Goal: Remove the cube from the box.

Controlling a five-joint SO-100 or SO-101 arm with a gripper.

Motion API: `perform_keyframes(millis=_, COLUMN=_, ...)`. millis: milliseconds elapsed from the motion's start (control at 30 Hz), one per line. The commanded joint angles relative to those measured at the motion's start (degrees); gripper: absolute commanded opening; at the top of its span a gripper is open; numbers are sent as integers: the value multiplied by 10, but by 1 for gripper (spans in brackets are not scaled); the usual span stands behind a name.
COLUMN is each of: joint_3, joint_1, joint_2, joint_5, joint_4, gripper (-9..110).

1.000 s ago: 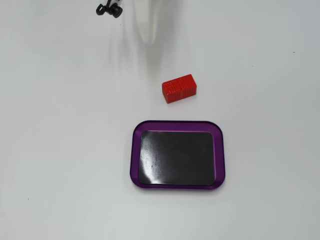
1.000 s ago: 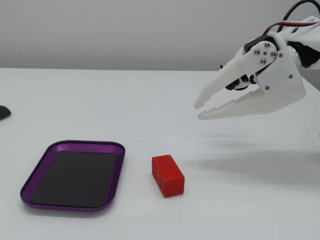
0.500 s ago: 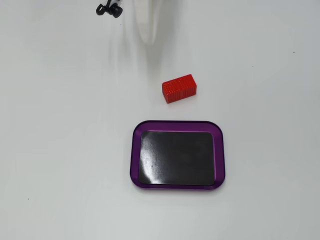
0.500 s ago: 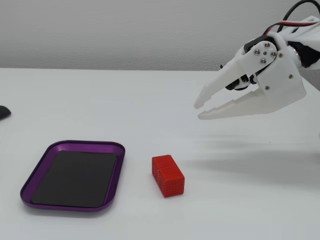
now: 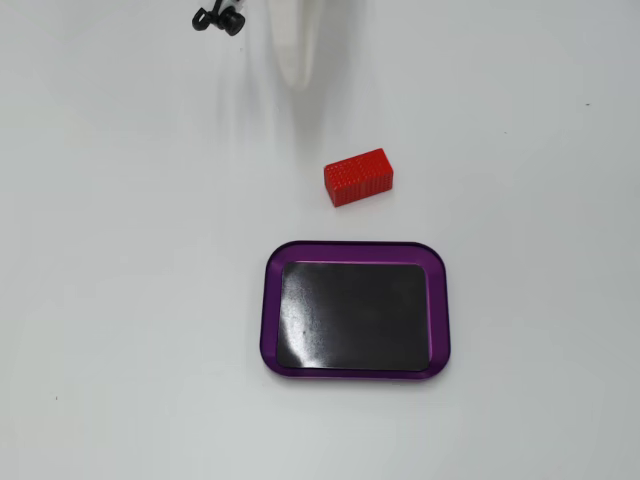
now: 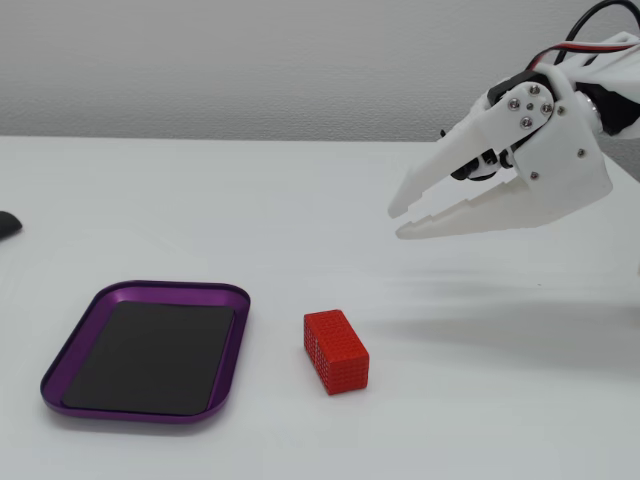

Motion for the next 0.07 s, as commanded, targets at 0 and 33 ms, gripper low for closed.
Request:
perform_keyframes(millis=0, joint_3=2, joint_1=2, joint_2=33, joint_5=-5, joint_4=-6, gripper=0)
perform_keyframes(millis=33, joint_3=2, joint_1=2, joint_2=33, joint_5=-5, joint_4=-6, gripper=0)
